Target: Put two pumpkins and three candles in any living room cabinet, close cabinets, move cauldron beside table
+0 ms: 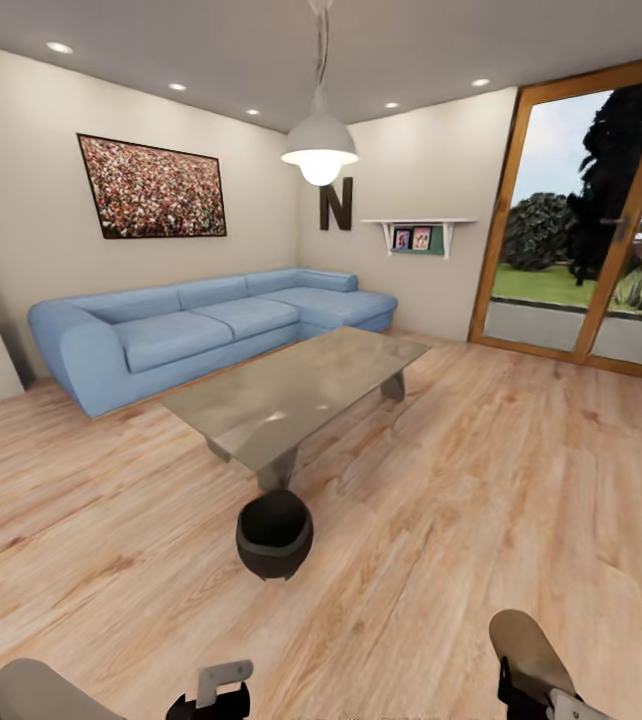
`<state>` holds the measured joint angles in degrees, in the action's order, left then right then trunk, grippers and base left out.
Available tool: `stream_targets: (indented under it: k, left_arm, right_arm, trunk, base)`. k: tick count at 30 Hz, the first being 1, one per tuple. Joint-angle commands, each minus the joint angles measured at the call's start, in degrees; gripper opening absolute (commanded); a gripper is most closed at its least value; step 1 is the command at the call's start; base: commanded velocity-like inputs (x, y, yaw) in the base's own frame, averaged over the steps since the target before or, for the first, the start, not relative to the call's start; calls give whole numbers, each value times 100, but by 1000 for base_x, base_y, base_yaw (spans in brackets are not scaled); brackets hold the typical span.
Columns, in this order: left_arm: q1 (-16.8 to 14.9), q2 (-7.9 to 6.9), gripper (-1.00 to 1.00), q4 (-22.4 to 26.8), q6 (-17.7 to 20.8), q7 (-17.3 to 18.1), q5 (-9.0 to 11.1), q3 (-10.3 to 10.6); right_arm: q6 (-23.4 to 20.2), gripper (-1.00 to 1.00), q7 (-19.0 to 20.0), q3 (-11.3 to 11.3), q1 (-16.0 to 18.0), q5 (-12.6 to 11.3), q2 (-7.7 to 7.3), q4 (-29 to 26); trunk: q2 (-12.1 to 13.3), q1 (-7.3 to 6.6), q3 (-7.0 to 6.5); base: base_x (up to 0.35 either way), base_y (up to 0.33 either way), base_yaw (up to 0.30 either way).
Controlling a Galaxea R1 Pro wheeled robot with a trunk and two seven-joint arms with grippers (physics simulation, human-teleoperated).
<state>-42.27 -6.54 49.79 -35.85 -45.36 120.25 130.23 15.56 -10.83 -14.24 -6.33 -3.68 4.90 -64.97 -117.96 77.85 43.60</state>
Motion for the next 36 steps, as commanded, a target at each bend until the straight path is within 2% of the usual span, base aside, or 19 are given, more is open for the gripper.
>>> stream_targets:
  k: [1, 11, 16, 29, 36]
  left_arm:
    - [-10, 2, 100, 13, -16, -17, 6, 20]
    - [-10, 3, 100, 13, -18, -23, -1, 20]
    - [-10, 3, 100, 13, -18, -24, 1, 20]
    - [-10, 3, 100, 13, -17, -25, 16, 20]
    - [-10, 0, 100, 21, -35, -25, 13, 19]
  right_arm:
    - [28, -100, 23, 0, 0, -45, 2, -1]
    - [35, -100, 20, 0, 0, -45, 2, 2]
    - [170, -100, 20, 1, 0, -45, 2, 4]
    - [228, -100, 20, 9, 0, -45, 2, 15]
    - [228, -100, 20, 9, 0, -45, 2, 36]
  trunk:
    - [-3, -1, 1]
    - [-3, -1, -33]
    - [-3, -1, -50]
    - [519, -286, -327]
    - [519, -286, -351]
  base:
    - [-32, -274, -274]
    - [-5, -59, -274]
    - [0, -1, -274]
    - [0, 0, -274]
    - [0, 0, -274]
